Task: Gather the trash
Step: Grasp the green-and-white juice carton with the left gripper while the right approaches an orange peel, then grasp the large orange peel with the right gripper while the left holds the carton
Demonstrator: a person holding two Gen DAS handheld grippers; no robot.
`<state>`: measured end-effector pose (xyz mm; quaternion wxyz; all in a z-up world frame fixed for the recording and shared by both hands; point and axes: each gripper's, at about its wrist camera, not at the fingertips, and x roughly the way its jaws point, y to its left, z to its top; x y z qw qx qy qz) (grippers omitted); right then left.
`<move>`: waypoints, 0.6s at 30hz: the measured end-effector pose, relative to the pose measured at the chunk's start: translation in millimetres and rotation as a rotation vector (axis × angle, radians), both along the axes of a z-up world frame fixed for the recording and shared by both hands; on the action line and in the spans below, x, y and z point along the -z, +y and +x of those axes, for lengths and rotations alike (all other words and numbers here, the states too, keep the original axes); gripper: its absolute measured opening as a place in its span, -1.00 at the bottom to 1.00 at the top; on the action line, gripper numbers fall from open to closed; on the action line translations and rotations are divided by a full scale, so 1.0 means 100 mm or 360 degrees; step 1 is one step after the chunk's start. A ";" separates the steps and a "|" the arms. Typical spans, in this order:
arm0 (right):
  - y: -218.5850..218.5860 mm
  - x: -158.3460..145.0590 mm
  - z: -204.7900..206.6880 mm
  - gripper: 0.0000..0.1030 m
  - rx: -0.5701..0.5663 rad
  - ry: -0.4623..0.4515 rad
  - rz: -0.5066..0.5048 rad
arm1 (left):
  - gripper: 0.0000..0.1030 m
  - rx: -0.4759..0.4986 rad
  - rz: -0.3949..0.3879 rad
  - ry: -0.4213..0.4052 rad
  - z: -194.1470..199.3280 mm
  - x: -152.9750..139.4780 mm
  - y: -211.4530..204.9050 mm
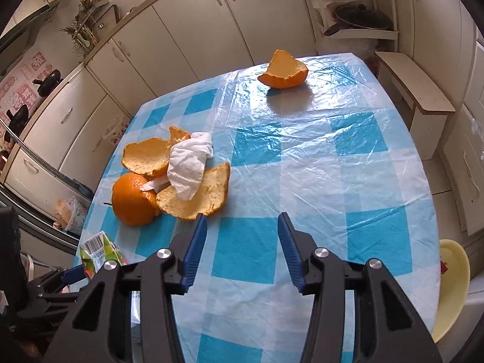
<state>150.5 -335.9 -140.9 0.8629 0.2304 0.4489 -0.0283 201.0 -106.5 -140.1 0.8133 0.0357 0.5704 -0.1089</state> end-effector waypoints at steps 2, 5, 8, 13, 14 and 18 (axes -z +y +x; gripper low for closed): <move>0.02 0.05 0.09 -0.06 0.0014 0.0005 0.0006 | 0.71 -0.0024 0.0081 -0.0040 0.02 0.01 0.01; 0.01 0.13 0.20 -0.06 0.0047 0.0003 0.0034 | 0.71 -0.0021 0.0073 0.0003 0.10 0.07 0.07; -0.01 0.19 0.28 -0.06 0.0084 -0.0009 0.0075 | 0.67 0.0006 -0.0006 0.0091 0.16 0.16 0.13; 0.07 0.19 0.36 -0.37 0.0038 -0.0019 0.0035 | 0.33 0.0217 0.0024 0.0037 0.12 0.13 0.00; 0.09 0.20 0.36 -0.54 0.0021 -0.0017 0.0016 | 0.22 0.0283 0.0022 0.0032 0.09 0.13 -0.04; 0.16 0.15 0.33 -0.85 -0.0066 -0.0014 -0.0057 | -0.21 0.0532 -0.0118 0.0076 -0.03 0.09 -0.16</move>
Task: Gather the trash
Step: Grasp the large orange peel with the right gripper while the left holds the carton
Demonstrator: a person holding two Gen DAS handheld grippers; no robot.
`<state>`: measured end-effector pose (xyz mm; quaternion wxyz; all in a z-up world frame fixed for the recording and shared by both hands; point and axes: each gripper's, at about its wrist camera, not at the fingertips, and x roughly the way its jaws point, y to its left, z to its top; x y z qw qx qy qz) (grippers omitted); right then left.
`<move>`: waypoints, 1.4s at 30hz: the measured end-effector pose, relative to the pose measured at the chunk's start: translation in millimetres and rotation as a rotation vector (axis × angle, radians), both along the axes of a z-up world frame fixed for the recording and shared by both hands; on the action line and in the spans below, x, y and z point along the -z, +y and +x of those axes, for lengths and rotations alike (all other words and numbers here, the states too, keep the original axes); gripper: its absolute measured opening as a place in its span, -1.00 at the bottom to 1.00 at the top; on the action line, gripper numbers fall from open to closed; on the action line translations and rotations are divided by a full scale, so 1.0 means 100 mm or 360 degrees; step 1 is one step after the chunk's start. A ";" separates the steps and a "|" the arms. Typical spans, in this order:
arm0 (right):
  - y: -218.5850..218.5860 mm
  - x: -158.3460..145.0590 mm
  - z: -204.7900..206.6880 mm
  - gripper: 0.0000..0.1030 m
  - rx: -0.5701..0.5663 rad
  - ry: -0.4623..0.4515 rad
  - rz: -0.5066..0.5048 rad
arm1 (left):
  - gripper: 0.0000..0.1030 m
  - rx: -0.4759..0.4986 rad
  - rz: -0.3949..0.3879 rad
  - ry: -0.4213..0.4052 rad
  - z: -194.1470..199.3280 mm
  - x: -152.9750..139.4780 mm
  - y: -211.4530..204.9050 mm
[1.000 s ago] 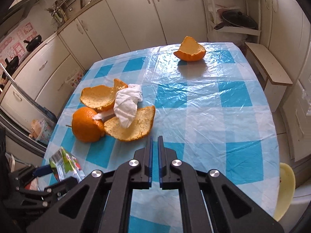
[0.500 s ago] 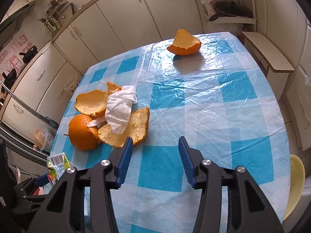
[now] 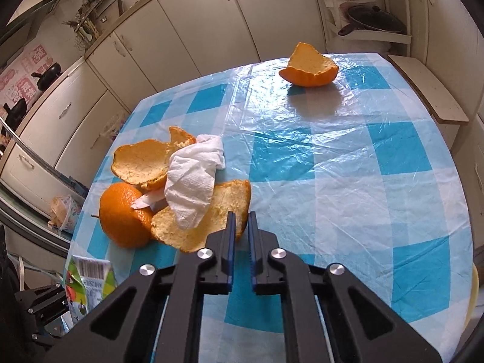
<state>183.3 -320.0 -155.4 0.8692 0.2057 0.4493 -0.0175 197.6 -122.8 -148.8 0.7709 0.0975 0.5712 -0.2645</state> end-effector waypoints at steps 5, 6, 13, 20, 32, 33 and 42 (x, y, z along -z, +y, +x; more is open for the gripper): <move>0.05 -0.17 -0.23 -0.91 -0.0156 0.0015 -0.0176 | -0.25 0.0262 0.0076 -0.0162 -0.25 -0.08 -0.11; 0.04 -0.19 -0.29 -0.91 -0.0193 0.0029 -0.0207 | -0.25 0.0261 0.0084 -0.0154 -0.25 -0.09 -0.09; -0.05 -0.22 -0.45 -0.52 -0.0204 0.0081 -0.0213 | -0.13 0.0088 -0.0035 -0.0085 -0.04 -0.21 0.15; -0.01 -0.19 -0.17 0.07 -0.0092 -0.0013 -0.0070 | 0.03 -0.0195 -0.0042 -0.0185 0.28 -0.32 0.26; -0.13 0.08 0.05 -0.71 -0.0001 0.0044 0.0055 | 0.04 -0.0546 -0.0074 -0.0094 1.05 -0.24 0.36; -0.12 0.08 0.05 -0.74 -0.0018 0.0051 0.0055 | 0.04 -0.0549 -0.0069 -0.0086 1.05 -0.22 0.36; -0.08 -0.06 -0.16 -0.85 -0.0192 0.0088 -0.0097 | 0.21 -0.0494 0.0047 -0.0266 0.76 -0.46 0.42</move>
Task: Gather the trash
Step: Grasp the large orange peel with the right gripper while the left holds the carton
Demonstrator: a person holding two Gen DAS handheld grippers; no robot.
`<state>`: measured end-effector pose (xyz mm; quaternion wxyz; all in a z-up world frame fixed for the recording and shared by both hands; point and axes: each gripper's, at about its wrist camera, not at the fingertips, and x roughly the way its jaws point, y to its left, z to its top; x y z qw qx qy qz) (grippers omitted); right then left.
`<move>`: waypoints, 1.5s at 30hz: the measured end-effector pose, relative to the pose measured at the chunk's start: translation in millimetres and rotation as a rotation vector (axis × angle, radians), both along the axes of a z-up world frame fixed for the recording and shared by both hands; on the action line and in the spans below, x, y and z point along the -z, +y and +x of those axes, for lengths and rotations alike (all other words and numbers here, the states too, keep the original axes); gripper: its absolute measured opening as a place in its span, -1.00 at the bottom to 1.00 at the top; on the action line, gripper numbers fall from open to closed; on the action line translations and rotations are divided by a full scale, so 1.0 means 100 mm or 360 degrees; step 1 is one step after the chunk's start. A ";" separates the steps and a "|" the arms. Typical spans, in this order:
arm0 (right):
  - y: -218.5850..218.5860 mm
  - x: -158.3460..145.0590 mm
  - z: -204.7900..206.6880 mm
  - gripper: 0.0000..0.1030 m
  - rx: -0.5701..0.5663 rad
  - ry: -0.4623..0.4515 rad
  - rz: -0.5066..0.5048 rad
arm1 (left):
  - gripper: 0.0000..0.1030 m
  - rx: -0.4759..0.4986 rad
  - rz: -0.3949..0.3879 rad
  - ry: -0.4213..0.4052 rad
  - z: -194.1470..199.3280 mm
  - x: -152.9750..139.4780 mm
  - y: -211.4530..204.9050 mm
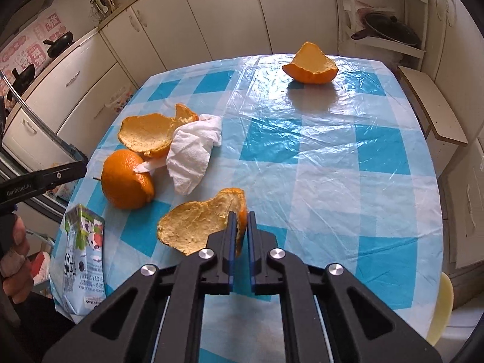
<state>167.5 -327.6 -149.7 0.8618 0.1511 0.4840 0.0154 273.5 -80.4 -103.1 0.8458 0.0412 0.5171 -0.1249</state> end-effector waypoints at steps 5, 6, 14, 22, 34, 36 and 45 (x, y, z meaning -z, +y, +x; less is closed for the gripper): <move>0.10 0.01 -0.03 -0.85 -0.0064 0.0016 -0.0043 | 0.23 0.0027 0.0044 0.0025 -0.14 0.04 0.12; 0.12 0.02 -0.03 -0.85 -0.0071 0.0025 -0.0041 | 0.23 0.0036 0.0070 0.0019 -0.15 0.04 0.11; 0.16 0.08 -0.08 -0.57 -0.0054 0.0038 0.0005 | 0.48 0.0050 0.0241 0.0018 -0.27 0.11 0.05; 0.21 0.07 -0.13 -0.57 -0.0082 0.0033 -0.0023 | 0.52 -0.0092 0.0289 0.0006 -0.43 0.06 0.27; 0.18 0.08 -0.23 -0.57 -0.0075 0.0041 -0.0042 | 0.68 -0.0243 0.0137 0.0028 -0.63 0.02 0.47; 0.19 0.09 -0.23 -0.57 -0.0075 0.0043 -0.0041 | 0.70 -0.0250 0.0021 0.0153 -0.66 0.14 0.56; 0.19 0.11 -0.26 -0.57 -0.0083 0.0043 -0.0041 | 0.74 -0.0182 -0.0149 0.0229 -0.80 0.32 0.22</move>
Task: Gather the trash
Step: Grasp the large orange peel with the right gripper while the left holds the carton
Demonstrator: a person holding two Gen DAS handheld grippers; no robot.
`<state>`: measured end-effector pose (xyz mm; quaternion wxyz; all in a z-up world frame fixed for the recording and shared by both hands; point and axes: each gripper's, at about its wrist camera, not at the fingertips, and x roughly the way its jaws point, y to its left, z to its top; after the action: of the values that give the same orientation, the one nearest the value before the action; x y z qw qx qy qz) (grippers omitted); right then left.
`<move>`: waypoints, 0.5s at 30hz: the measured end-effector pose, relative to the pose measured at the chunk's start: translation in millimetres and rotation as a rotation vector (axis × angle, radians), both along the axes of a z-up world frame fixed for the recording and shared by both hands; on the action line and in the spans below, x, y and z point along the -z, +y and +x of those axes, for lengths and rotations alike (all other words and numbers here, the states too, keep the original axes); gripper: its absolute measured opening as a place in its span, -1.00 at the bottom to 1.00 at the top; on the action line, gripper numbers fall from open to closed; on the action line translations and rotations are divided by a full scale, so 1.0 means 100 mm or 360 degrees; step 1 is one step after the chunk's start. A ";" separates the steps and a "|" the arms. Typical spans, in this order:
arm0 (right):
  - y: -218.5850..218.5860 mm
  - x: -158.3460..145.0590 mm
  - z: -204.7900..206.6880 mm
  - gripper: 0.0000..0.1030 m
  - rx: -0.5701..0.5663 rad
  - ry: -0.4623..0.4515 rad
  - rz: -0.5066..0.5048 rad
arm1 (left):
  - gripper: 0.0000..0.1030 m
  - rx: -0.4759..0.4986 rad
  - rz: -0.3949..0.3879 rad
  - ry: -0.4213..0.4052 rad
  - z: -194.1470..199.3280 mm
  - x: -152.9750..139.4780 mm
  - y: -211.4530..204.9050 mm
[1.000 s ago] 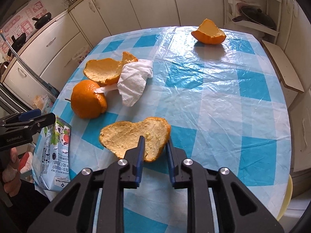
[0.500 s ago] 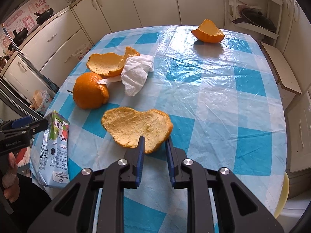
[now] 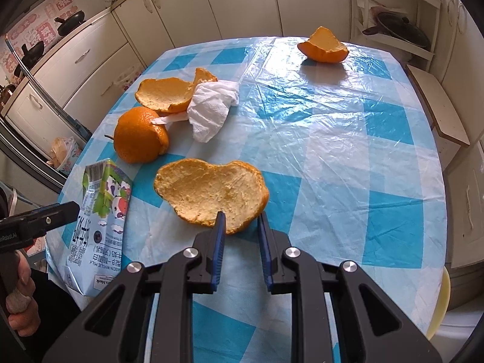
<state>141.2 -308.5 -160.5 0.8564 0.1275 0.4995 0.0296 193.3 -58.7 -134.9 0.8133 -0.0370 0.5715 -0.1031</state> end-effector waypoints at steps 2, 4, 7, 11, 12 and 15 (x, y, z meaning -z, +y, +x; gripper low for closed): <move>-0.02 0.00 -0.01 -0.57 0.0009 -0.0001 0.0003 | 0.74 0.0038 -0.0013 -0.0006 -0.03 0.01 -0.15; -0.02 0.00 -0.02 -0.57 0.0004 -0.0002 0.0000 | 0.74 0.0080 -0.0035 0.0009 -0.05 0.03 -0.27; -0.02 -0.01 -0.04 -0.57 -0.0005 -0.0006 -0.0004 | 0.74 0.0108 -0.0057 0.0027 -0.03 0.06 -0.41; -0.03 0.00 -0.07 -0.64 -0.0004 -0.0017 -0.0008 | 0.74 0.0177 -0.0142 0.0052 -0.04 0.07 -0.60; -0.03 0.00 -0.08 -0.65 -0.0003 -0.0020 -0.0009 | 0.74 0.0198 -0.0150 0.0052 -0.05 0.08 -0.65; -0.05 0.00 -0.10 -0.76 0.0012 -0.0029 -0.0014 | 0.74 0.0239 -0.0232 0.0075 -0.04 0.10 -0.76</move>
<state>131.6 -313.3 -160.5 0.8615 0.1251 0.4915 0.0254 189.5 -135.1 -144.6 0.7847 -0.0557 0.5826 -0.2041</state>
